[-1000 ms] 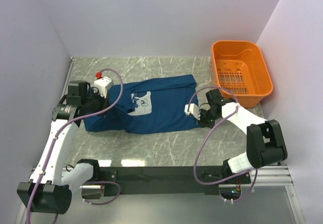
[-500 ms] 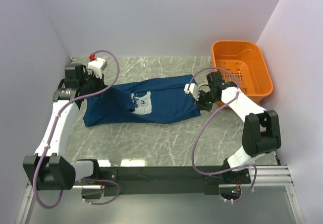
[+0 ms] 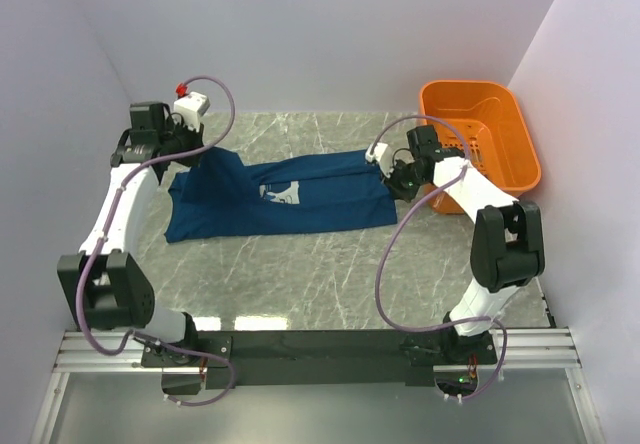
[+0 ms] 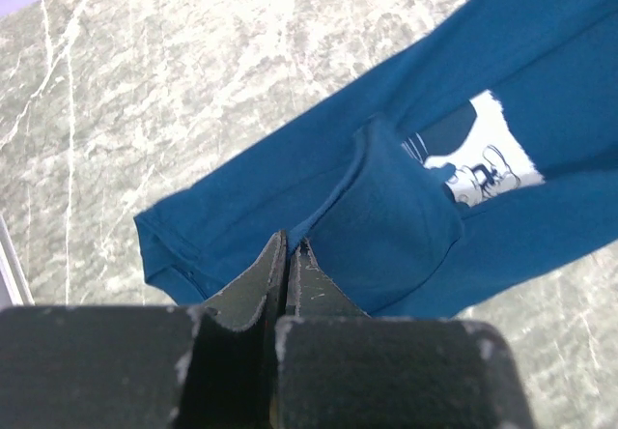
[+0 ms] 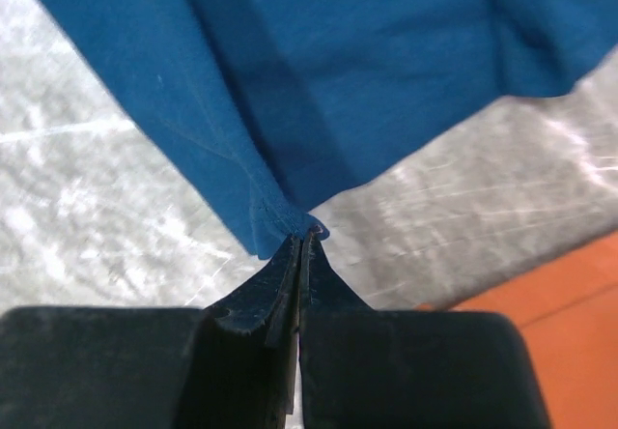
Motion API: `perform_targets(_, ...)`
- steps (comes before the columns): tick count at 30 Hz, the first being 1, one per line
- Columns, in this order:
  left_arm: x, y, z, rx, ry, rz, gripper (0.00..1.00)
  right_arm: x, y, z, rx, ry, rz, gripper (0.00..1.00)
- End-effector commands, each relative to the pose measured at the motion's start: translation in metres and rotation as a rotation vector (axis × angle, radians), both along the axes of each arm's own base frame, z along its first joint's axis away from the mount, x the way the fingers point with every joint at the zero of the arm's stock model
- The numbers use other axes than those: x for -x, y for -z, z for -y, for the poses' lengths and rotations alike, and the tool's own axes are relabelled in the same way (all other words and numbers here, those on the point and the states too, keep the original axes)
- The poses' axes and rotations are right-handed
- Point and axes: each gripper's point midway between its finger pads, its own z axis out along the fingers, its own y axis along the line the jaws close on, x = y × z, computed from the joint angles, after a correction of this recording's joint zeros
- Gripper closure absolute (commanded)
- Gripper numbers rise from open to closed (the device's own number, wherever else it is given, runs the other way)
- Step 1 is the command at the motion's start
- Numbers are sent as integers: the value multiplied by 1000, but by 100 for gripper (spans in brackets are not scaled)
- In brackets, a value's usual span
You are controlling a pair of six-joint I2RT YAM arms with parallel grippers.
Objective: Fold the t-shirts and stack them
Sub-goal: Fold the tshirt
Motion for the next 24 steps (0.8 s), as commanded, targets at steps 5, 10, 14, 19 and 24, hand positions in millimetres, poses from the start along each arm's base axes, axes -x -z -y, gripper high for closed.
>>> perform_targets(5,-36,-14,-5,-20,20,62,100,-41,-18,1,-39,140,78,100)
perform_targets(10,-48,2,-6,-25,31,23,100,-47,-14,-2,-53,159,66,100)
perform_targets(14,-55,10,-8,-27,25,6,100,-50,-10,0,-43,181,62,100)
perform_targets(19,-65,19,-10,-36,23,-9,100,-57,-7,2,-40,212,69,100)
perform_targets(24,-70,24,-15,-52,7,-17,100,-63,-8,1,-50,233,74,100)
